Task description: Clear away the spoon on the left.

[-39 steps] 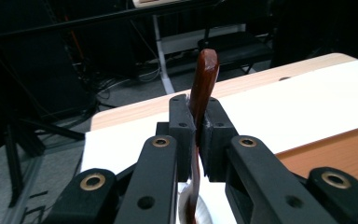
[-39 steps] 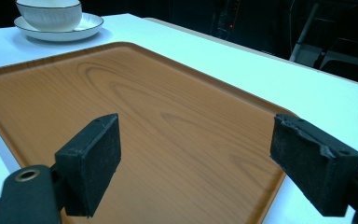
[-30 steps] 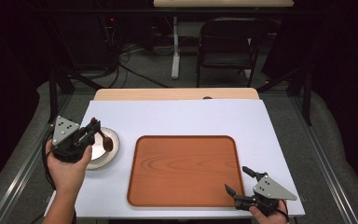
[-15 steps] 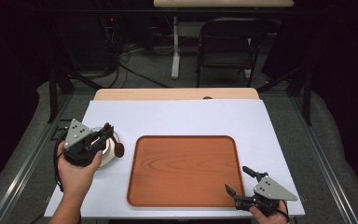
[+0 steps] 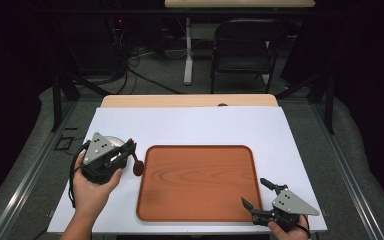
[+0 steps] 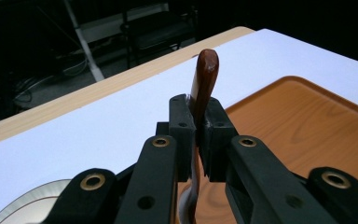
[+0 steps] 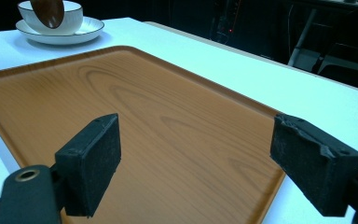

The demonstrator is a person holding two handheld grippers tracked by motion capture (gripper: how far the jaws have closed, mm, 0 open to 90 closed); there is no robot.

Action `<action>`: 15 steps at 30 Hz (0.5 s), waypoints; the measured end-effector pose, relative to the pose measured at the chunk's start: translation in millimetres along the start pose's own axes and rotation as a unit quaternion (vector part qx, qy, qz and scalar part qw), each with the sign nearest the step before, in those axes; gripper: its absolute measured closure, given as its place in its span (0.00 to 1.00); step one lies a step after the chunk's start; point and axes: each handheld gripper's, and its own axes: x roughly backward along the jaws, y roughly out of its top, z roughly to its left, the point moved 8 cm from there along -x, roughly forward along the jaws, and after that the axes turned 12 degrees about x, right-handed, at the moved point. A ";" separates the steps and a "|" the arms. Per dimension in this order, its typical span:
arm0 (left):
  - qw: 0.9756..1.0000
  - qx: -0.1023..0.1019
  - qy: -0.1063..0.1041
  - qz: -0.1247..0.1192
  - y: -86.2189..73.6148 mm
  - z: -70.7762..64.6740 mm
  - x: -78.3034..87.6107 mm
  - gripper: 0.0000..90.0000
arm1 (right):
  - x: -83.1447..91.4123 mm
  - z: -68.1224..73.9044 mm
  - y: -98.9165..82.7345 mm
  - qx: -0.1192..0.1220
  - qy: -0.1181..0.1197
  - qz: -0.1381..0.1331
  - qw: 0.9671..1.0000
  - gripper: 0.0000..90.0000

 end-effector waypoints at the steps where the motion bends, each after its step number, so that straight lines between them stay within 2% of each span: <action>1: 1.000 -0.001 -0.003 0.001 -0.4 -2.1 -1.0 0.94 | 0.1 -0.1 0.0 0.000 0.000 0.000 1.000 0.18; 7: 1.000 -0.012 -0.017 0.014 -4.7 -12.0 -5.7 0.94 | 0.2 -0.4 -0.1 0.000 -0.001 0.000 1.000 0.18; 15: 0.999 -0.021 -0.025 0.025 -7.4 -20.8 -5.9 0.94 | 0.4 -0.2 0.1 0.000 0.000 -0.001 1.000 0.18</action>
